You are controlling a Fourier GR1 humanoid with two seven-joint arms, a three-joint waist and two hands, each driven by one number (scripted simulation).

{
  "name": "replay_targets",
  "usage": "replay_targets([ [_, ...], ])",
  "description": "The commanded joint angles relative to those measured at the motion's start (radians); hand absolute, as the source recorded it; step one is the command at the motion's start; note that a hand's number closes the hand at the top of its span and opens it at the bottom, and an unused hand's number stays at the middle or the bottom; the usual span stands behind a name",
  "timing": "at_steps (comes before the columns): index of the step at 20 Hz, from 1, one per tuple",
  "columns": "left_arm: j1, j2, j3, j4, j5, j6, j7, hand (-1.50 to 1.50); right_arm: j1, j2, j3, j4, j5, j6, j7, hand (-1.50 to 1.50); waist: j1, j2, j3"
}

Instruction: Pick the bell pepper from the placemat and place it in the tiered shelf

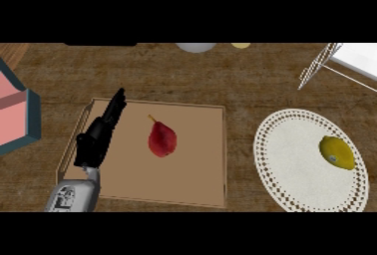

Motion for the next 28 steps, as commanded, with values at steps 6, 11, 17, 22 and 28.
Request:
replay_targets([
  [6, -0.029, 0.004, 0.000, -0.021, 0.005, -0.010, 0.069, 0.00, 0.068, -0.054, 0.012, 0.107, 0.178, -0.056, 0.262, -1.50, -0.006, -0.003, -0.001],
  [11, 0.026, -0.025, -0.026, -0.041, -0.017, 0.017, 0.025, 0.00, 0.071, -0.069, 0.014, 0.055, 0.161, -0.020, 0.298, -1.50, -0.008, -0.005, -0.001],
  [17, -0.002, 0.021, 0.034, 0.046, 0.019, -0.018, -0.029, 0.00, 0.104, -0.071, -0.050, -0.039, -0.030, -0.042, 0.166, -1.50, -0.015, -0.004, 0.000],
  [22, 0.059, -0.011, -0.016, -0.056, -0.005, 0.002, 0.007, 0.00, 0.093, -0.053, -0.016, -0.134, -0.081, 0.031, 0.181, -1.50, -0.011, -0.008, -0.001],
  [28, 0.045, -0.014, -0.005, -0.017, -0.015, 0.018, -0.011, 0.00, 0.071, -0.077, -0.032, -0.213, -0.145, 0.017, 0.190, -1.50, -0.013, -0.008, -0.001],
])
